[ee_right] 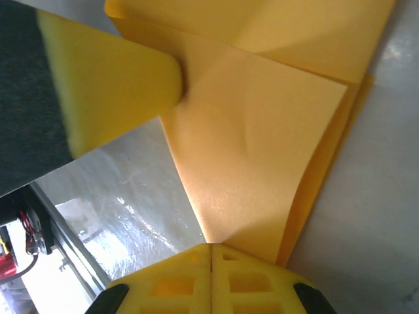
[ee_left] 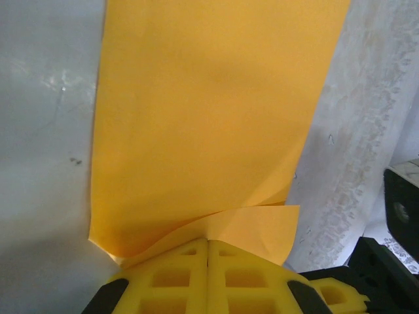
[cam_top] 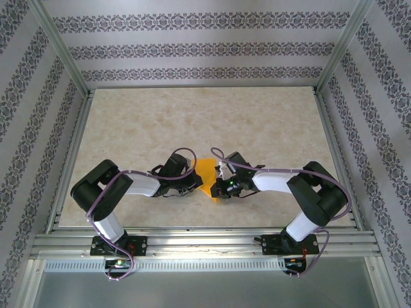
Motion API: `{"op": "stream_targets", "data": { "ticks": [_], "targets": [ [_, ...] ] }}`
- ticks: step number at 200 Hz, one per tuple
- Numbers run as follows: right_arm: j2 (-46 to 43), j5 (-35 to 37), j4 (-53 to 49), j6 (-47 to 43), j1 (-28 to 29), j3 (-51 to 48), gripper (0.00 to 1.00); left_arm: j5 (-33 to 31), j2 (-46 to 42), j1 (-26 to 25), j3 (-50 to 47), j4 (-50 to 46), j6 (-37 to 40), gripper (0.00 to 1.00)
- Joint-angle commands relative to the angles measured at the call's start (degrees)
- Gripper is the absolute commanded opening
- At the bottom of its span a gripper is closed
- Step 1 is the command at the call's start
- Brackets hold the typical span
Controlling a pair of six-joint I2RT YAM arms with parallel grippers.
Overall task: Fold a paper plane with a square sheet of paper (pick it up from the middle)
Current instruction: Third fold the triangle at the center of the table.
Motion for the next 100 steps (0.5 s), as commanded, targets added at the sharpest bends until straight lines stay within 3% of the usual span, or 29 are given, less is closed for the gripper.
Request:
{"op": "stream_targets", "data": {
  "ticks": [1,52,100],
  "targets": [
    [1.0,1.5,-1.4,0.8,-0.3,0.1,0.06,-2.9,0.2,-0.4,-1.6,-4.8,1.5,0.00],
    [3.3,3.0,-2.6,1.4,-0.3,-1.1,0.02,-2.4,-3.9,-0.5,2.5,-8.7,6.1,0.11],
    [3.1,3.6,-3.0,1.7,-0.4,-0.9,0.01,-2.0,-6.7,-2.9,2.2,-10.4,5.8,0.09]
  ]
}}
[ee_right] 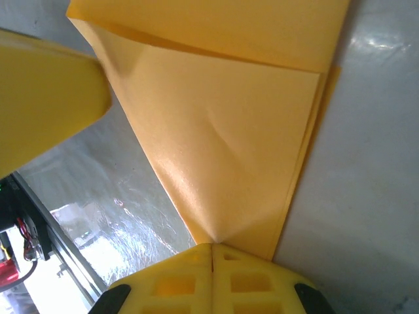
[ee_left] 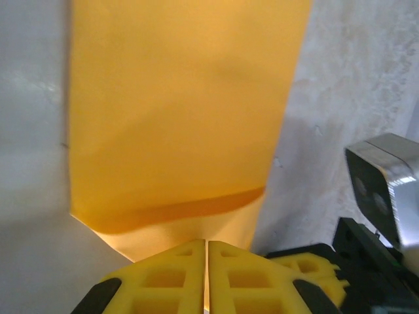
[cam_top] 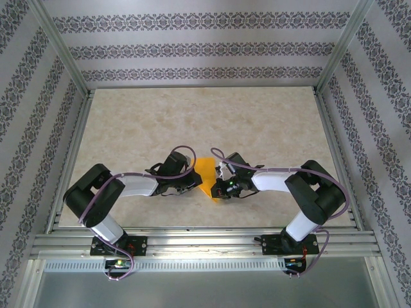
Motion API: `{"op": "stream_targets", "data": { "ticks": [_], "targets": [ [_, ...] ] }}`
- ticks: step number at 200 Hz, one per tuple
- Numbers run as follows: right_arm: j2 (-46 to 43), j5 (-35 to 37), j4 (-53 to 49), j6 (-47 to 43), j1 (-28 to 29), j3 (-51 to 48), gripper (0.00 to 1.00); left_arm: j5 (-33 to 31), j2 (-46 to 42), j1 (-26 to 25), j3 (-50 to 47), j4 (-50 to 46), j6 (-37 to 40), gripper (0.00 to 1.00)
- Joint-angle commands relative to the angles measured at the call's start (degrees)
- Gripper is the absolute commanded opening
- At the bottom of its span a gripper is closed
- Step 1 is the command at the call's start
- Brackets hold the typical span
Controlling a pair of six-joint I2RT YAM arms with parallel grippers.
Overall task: Fold a paper plane with a square sheet of paper (pick it up from the middle)
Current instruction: Third fold the triangle at the center of the table.
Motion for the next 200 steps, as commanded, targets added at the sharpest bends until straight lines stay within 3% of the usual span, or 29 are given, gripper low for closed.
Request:
{"op": "stream_targets", "data": {
  "ticks": [1,61,88,124,200],
  "targets": [
    [2.0,3.2,-3.3,0.5,-0.4,-0.8,0.01,-0.4,-1.5,-2.2,0.8,-3.2,1.4,0.08],
    [2.3,3.5,-3.2,0.6,-0.4,-0.7,0.01,-0.3,4.8,-5.6,3.1,-1.2,-0.5,0.03],
    [2.2,3.6,-3.5,0.4,-0.4,-0.8,0.01,-3.1,6.2,-5.5,3.5,-5.1,-0.3,0.03],
    [2.5,4.1,-4.6,-0.6,-0.4,-0.8,0.00,-5.5,4.3,-3.0,1.1,-5.8,-0.2,0.03],
    [3.0,4.7,-6.1,-2.2,-0.6,-0.8,0.00,-4.0,3.1,3.9,2.6,-10.4,5.6,0.06]
  ]
}}
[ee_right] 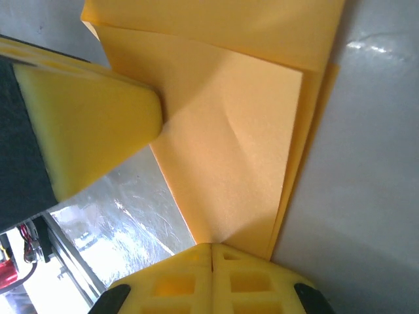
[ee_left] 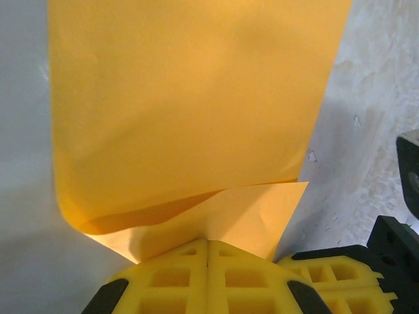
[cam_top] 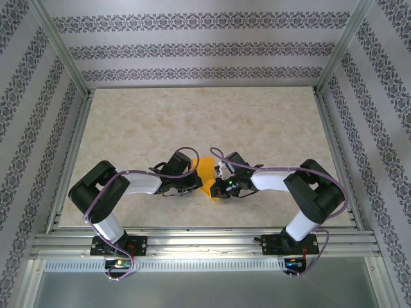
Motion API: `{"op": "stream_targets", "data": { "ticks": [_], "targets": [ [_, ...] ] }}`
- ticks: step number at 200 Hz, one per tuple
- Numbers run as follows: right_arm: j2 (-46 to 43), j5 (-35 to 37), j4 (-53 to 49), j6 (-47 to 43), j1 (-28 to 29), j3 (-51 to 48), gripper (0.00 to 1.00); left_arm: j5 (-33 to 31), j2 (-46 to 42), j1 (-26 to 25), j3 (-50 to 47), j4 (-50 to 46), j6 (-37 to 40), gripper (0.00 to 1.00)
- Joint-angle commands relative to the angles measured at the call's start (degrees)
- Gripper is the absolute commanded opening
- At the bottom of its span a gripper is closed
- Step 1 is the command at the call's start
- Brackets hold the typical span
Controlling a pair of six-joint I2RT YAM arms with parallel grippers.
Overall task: Fold a paper plane with a square sheet of paper (pick it up from the middle)
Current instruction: Third fold the triangle at the center of the table.
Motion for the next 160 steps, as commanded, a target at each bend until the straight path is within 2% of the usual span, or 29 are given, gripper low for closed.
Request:
{"op": "stream_targets", "data": {
  "ticks": [1,95,160],
  "targets": [
    [2.3,4.6,-6.3,-1.8,-0.6,-1.4,0.00,-3.9,-0.5,3.5,0.0,-6.2,3.7,0.07],
    [1.9,4.5,-7.0,-2.6,-0.9,-1.7,0.00,-2.4,-1.8,9.8,-0.1,-10.3,8.2,0.08],
    [1.8,3.9,-7.1,-3.2,-1.0,-1.2,0.00,-3.0,-6.9,10.7,2.0,-14.5,9.5,0.08]
  ]
}}
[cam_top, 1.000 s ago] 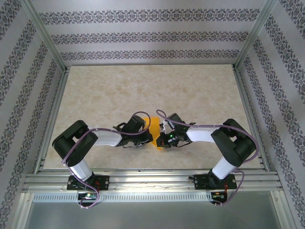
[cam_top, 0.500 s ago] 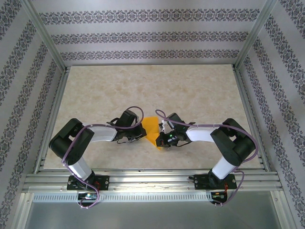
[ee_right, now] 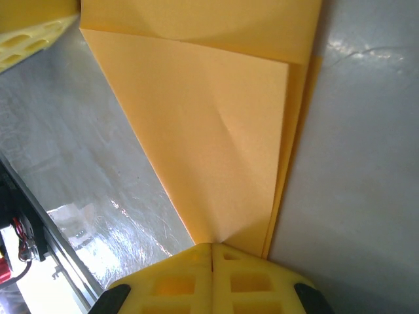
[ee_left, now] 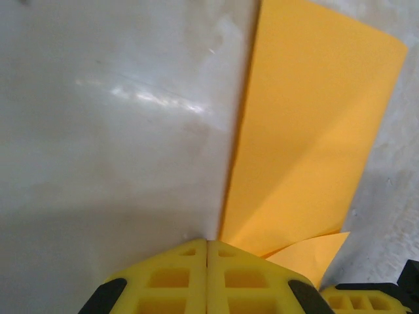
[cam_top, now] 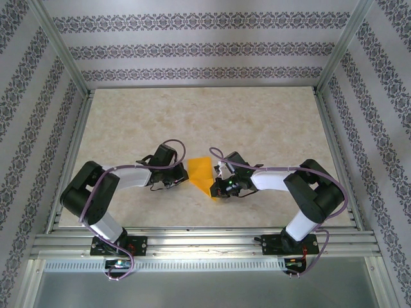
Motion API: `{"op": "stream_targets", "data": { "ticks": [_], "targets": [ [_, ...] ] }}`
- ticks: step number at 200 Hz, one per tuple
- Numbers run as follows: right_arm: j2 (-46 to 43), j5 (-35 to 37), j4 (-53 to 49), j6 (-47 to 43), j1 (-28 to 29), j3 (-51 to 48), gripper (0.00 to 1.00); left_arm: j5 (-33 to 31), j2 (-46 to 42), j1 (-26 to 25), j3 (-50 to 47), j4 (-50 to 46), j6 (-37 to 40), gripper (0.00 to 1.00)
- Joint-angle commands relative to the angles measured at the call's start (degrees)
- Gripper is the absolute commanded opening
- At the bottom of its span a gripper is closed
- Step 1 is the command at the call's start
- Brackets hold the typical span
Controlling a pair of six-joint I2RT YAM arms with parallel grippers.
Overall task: Fold a paper plane with a square sheet of paper (pick it up from the middle)
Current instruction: Third fold the triangle at the center of the table.
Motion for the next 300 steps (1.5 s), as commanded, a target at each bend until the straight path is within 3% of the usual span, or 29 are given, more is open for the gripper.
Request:
{"op": "stream_targets", "data": {
  "ticks": [1,51,130,189,264,300],
  "targets": [
    [1.7,3.8,-7.1,-1.7,-0.7,-1.4,0.00,-2.5,-3.3,0.9,1.3,-4.3,1.6,0.08],
    [1.7,3.3,-7.0,-1.7,-0.7,-0.9,0.00,-1.7,-8.9,-0.3,1.9,-3.9,2.0,0.08],
    [1.5,3.2,-6.9,-1.3,-0.7,-1.2,0.00,2.0,-2.1,-6.3,2.7,4.7,2.0,0.08],
    [1.3,2.0,-7.2,-1.4,-0.8,-0.7,0.02,0.2,3.6,-6.3,0.6,5.6,0.1,0.07],
    [-5.4,-0.7,-4.5,2.4,-0.1,2.4,0.09,-0.9,3.3,-6.2,-2.2,6.8,-1.4,0.04],
    [-3.9,-0.2,-4.2,2.7,1.3,4.7,0.09,-0.7,3.4,-6.2,-1.3,5.8,-1.0,0.03]
  ]
}}
